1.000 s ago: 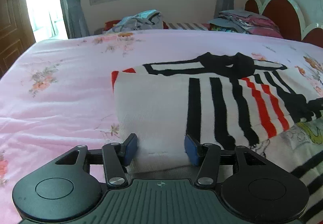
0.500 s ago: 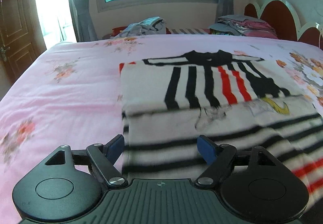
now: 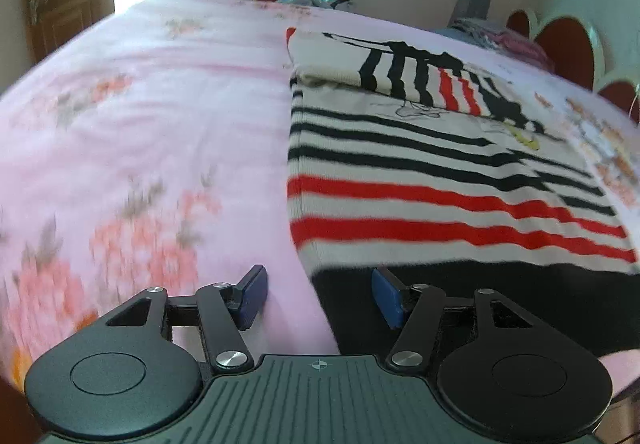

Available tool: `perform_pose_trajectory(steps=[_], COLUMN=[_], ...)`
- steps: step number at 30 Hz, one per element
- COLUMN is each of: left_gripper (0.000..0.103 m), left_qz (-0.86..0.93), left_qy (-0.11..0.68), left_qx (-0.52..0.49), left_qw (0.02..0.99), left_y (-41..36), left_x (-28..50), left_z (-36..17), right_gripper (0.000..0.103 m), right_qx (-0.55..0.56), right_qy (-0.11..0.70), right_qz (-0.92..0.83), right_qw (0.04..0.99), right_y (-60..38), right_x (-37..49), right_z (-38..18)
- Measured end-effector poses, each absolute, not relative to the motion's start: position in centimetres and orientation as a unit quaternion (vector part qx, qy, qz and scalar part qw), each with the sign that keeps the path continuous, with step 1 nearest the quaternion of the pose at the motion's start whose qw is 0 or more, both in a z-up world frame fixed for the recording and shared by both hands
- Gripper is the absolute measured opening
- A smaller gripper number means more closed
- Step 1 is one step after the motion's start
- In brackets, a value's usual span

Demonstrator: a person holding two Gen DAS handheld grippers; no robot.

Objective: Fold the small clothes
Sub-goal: 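Grasp the black hem with both tools and lift it toward the collar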

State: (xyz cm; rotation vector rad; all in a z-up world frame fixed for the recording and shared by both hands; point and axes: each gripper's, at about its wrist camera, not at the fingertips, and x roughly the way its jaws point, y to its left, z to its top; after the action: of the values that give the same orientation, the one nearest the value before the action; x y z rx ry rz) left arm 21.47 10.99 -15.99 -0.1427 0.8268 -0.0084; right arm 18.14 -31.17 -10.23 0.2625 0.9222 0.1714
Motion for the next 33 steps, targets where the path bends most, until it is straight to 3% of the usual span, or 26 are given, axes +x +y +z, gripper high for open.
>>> perform_pose_trajectory(steps=[13,16,20,23,25,27,33], left_gripper=[0.057,0.048,0.046,0.046,0.036,0.009,0.005], left_qz=[-0.094,-0.099,-0.138,-0.174,-0.173,-0.153,-0.129], left_qy=[0.422,0.418,0.422,0.431,0.430,0.435,0.369], left_qx=[-0.241,-0.278,-0.326,-0.354,-0.345,-0.326,-0.300], left_qw=[0.869,0.859,0.835,0.812,0.816,0.826,0.870], left_y=[12.1,12.9,13.8,14.0,13.6,13.1,13.1], left_x=[20.2,20.0,20.0,20.7,21.0,21.2,19.4], left_z=[-18.2,-18.9,-20.0,-20.9,-20.8,-20.8,-18.3], right_gripper=[0.047,0.045,0.036,0.020,0.011,0.007,0.006], right_qx=[0.244,0.267,0.292,0.311,0.308,0.299,0.281], right_qy=[0.453,0.456,0.463,0.470,0.474,0.467,0.400], right_qz=[0.126,0.134,0.152,0.170,0.176,0.176,0.182], right_qw=[0.848,0.838,0.823,0.808,0.806,0.813,0.853], right_y=[-32.0,-32.0,-31.9,-31.7,-31.3,-31.2,-32.2], right_x=[15.9,16.1,16.1,16.5,16.7,16.5,14.9], right_z=[-13.0,-13.4,-13.9,-14.5,-14.7,-14.5,-11.3])
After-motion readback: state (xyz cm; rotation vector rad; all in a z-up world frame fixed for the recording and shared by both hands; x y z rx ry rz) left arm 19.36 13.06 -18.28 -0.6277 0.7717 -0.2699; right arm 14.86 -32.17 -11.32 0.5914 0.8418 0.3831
